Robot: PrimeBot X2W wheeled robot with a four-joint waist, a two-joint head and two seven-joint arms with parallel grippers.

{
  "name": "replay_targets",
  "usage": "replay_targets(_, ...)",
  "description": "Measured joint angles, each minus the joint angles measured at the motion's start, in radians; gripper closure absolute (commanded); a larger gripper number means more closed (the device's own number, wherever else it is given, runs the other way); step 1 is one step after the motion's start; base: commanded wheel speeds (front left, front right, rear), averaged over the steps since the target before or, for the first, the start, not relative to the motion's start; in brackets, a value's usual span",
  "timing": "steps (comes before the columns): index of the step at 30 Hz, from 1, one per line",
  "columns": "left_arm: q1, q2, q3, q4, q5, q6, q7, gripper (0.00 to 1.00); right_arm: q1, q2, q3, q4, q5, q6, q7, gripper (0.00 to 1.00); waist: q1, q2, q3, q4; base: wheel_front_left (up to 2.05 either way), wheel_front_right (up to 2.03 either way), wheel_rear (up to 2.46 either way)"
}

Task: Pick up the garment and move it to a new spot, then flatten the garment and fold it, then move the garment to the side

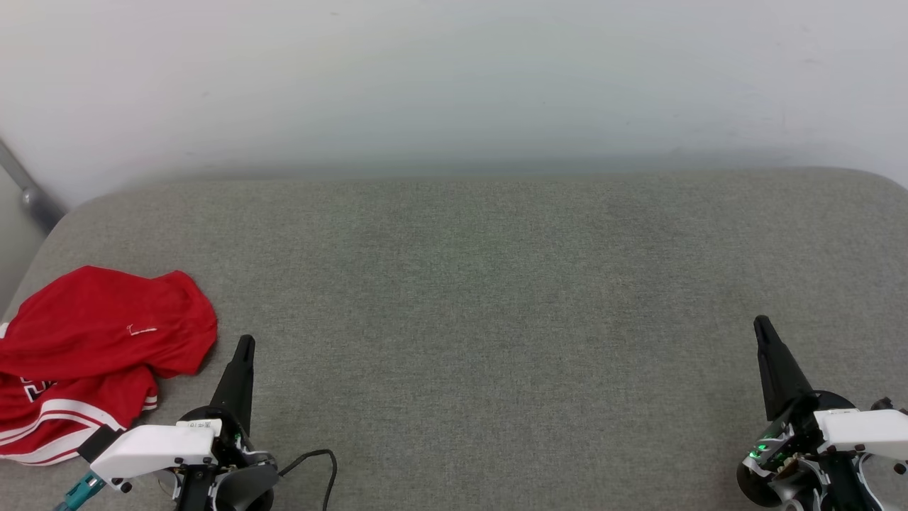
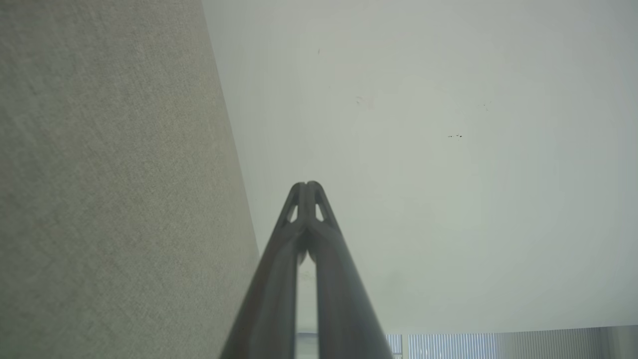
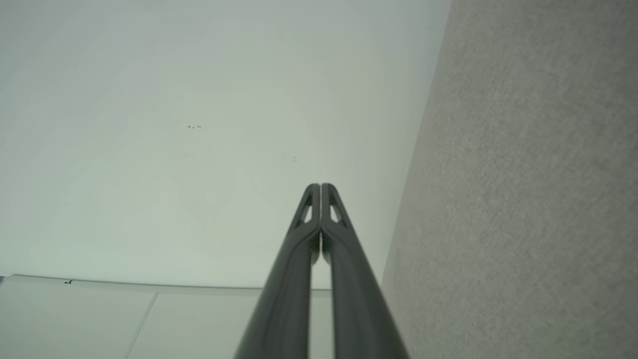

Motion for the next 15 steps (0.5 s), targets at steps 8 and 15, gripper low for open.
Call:
replay_targets(8, 0.0, 0.0, 0.001, 0.0, 0.0, 0.0, 0.0, 1.0, 0.0, 0.0, -0.001, 0.0, 0.0, 0.0, 0.0, 1.0, 0.0, 0.0, 0.0, 0.0, 0.0, 0.0, 0.0)
replay_targets(15, 0.0, -0.001, 0.001, 0.0, 0.0, 0.0, 0.003, 1.0, 0.0, 0.0, -0.001, 0.0, 0.0, 0.0, 0.002, 1.0, 0.0, 0.0, 0.0, 0.0, 0.0, 0.0, 0.0)
